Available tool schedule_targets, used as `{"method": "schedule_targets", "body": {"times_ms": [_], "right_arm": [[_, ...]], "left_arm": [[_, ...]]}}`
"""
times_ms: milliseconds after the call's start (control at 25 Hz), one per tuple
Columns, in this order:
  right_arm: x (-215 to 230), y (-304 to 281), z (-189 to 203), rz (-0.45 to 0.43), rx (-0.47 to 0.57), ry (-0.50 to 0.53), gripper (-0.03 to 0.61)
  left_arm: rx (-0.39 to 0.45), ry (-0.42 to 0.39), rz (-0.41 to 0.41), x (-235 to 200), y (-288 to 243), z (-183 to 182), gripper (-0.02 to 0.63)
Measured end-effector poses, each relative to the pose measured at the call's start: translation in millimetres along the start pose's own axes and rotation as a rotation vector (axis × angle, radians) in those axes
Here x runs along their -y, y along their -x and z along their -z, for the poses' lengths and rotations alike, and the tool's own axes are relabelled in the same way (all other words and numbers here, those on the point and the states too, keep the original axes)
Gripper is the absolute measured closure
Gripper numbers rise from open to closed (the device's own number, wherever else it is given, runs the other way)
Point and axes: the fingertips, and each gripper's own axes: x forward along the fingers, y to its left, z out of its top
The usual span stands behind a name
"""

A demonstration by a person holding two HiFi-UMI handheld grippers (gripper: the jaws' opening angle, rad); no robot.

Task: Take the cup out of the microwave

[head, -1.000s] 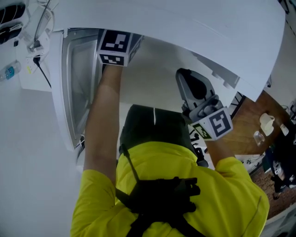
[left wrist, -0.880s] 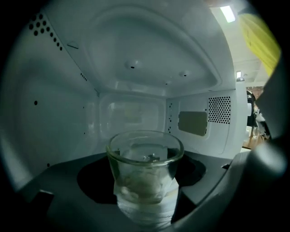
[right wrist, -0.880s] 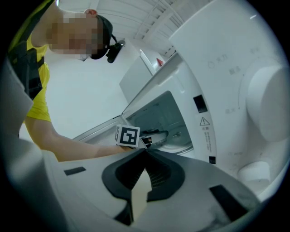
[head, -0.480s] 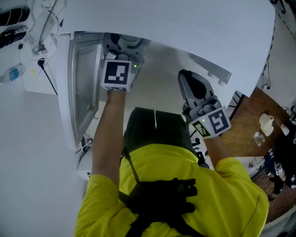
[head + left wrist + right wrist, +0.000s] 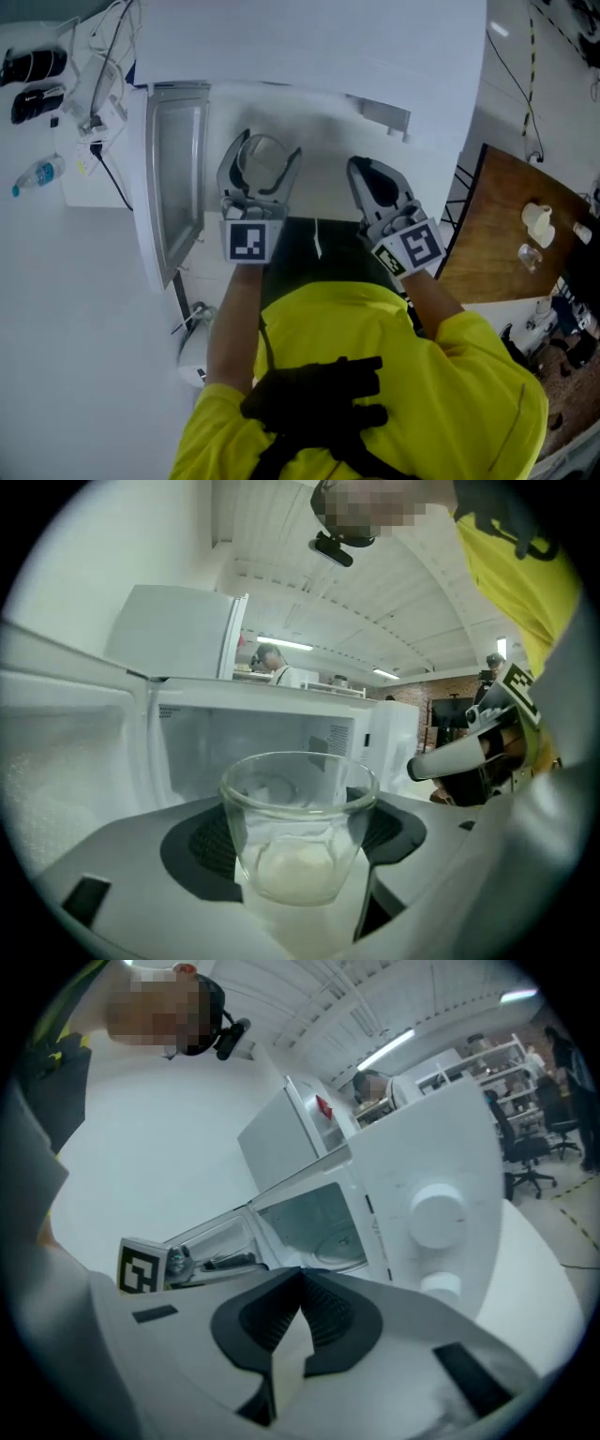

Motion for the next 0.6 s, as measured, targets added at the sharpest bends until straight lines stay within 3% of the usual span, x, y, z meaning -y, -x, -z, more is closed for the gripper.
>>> {"method": "schedule_targets", "body": {"times_ms": [280,600], "right_arm": [[50,109,-2,0.249,0.088,0.003,0.573],[139,219,19,0.543,0.185,-0.045,0.574]], "left_arm": [[-0.041,-0.097,0.267,130,5,-19,0.264],[-0.116,-0.145,0.551,271,-63,34,0.264]]}}
